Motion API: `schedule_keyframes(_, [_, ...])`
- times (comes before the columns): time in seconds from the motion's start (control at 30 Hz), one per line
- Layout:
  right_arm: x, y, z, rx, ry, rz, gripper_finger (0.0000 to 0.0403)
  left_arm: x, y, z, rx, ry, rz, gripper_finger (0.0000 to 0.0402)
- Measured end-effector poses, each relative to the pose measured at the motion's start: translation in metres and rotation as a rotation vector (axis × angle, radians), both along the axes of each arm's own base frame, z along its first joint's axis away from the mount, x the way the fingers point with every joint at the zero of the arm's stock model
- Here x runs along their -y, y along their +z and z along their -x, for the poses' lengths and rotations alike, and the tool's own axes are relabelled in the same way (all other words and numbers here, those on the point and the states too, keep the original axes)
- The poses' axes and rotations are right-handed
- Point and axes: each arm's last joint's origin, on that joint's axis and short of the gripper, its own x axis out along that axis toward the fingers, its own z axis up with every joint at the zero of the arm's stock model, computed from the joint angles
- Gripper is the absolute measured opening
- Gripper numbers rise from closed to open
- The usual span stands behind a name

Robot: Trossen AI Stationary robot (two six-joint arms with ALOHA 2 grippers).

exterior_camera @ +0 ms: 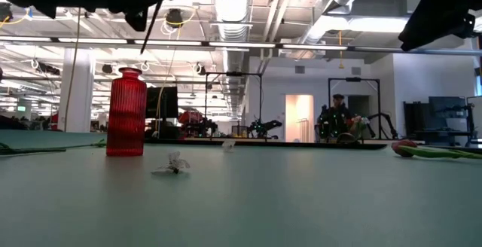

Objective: Sort flowers into vase by color
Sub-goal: Put the top orange flowers into the red vase

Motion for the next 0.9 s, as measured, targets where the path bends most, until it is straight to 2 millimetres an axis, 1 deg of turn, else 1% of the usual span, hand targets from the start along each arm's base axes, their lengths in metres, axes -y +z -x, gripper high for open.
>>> schedule_keyframes(0.23, [-0.001, 0.001, -0.002, 0.021, 0.0, -0.015, 0.0166, 0.008, -0.014, 0.005, -0.021, -0.072, 0.011, 0.0])
schedule_keyframes(0.47, [-0.001, 0.001, -0.002, 0.022, 0.0, -0.017, 0.0166, 0.012, -0.016, 0.004, -0.034, -0.097, -0.042, 0.0])
schedule_keyframes(0.7, [-0.002, 0.002, -0.003, 0.032, 0.001, -0.025, 0.0166, 0.011, -0.022, 0.004, -0.098, -0.055, -0.051, 0.0])
schedule_keyframes(0.9, [-0.002, 0.002, -0.003, 0.032, 0.001, -0.024, 0.0166, 0.01, -0.023, 0.004, -0.105, -0.047, -0.086, 0.0])
